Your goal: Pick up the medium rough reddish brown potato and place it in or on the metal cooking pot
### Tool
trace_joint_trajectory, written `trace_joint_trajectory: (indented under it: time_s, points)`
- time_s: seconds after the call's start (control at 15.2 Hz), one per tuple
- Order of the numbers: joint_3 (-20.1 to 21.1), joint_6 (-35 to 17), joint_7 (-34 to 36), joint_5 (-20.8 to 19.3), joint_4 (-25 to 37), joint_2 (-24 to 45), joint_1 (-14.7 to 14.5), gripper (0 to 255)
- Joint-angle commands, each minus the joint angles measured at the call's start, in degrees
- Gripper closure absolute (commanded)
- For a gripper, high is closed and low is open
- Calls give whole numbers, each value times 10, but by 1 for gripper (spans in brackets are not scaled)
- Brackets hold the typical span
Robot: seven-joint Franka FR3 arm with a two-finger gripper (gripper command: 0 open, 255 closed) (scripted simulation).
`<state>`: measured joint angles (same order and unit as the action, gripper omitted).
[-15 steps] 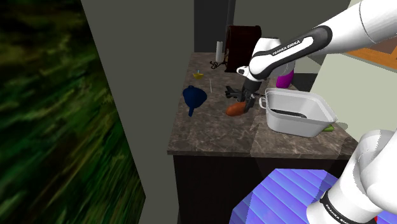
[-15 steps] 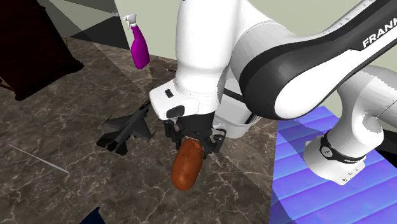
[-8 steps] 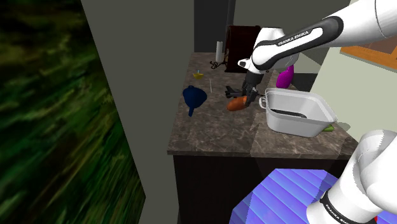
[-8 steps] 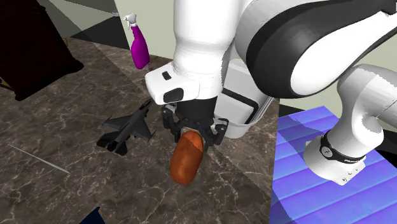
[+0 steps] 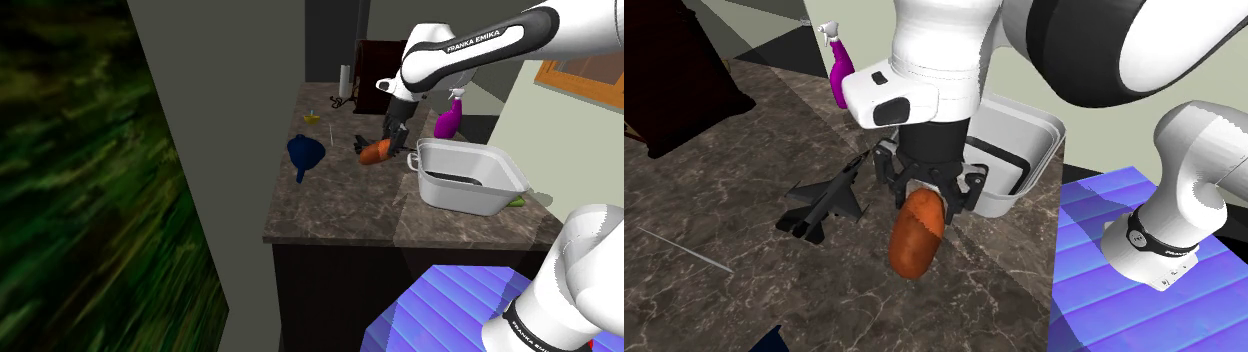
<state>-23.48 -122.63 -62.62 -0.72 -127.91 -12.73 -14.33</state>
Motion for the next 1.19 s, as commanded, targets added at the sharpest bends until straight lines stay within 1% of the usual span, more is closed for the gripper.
trace_joint_trajectory:
  time_s: [0.0, 0.99, 1.06, 1.12]
  points:
    - [2, 18, 3, -2, 13, -5, 0, 255]
    - [11, 134, 14, -7, 113, -22, -2, 255]
    - [11, 137, 14, -7, 116, -22, -2, 255]
    - [6, 139, 7, -13, 105, -36, 4, 255]
